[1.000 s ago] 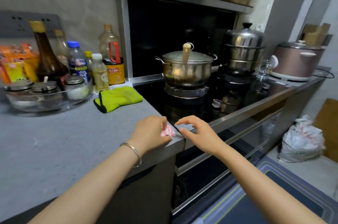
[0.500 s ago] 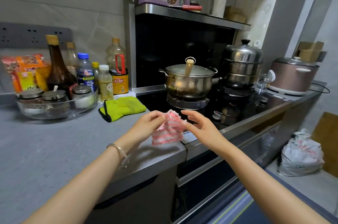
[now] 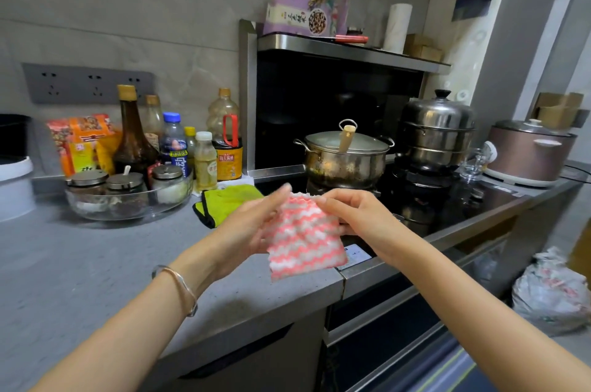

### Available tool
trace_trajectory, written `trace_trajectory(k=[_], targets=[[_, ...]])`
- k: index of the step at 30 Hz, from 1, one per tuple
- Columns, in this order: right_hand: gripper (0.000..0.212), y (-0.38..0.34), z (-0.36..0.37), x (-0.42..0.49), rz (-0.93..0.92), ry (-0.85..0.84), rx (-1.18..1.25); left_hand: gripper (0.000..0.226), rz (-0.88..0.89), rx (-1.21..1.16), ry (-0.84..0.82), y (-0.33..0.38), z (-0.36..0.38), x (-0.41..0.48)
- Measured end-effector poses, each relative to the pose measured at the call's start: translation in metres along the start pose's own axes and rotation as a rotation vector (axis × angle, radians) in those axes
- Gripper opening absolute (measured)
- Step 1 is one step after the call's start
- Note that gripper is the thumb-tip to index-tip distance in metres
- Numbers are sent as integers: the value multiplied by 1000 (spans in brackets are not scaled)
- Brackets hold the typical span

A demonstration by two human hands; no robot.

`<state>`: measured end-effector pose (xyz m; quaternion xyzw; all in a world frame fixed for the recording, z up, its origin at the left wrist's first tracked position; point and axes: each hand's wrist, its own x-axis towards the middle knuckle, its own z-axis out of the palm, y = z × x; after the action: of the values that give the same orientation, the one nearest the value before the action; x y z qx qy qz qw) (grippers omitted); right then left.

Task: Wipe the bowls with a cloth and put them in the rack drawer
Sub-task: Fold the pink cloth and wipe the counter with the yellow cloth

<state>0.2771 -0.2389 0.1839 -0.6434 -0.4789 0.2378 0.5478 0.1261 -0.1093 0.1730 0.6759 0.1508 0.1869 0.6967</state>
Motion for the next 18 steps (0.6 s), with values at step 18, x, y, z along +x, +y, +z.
trace_trajectory(k=[18], targets=[[19,-18,-10,-6,5,-92,-35,29,34,148,-7,17,-13,-9]])
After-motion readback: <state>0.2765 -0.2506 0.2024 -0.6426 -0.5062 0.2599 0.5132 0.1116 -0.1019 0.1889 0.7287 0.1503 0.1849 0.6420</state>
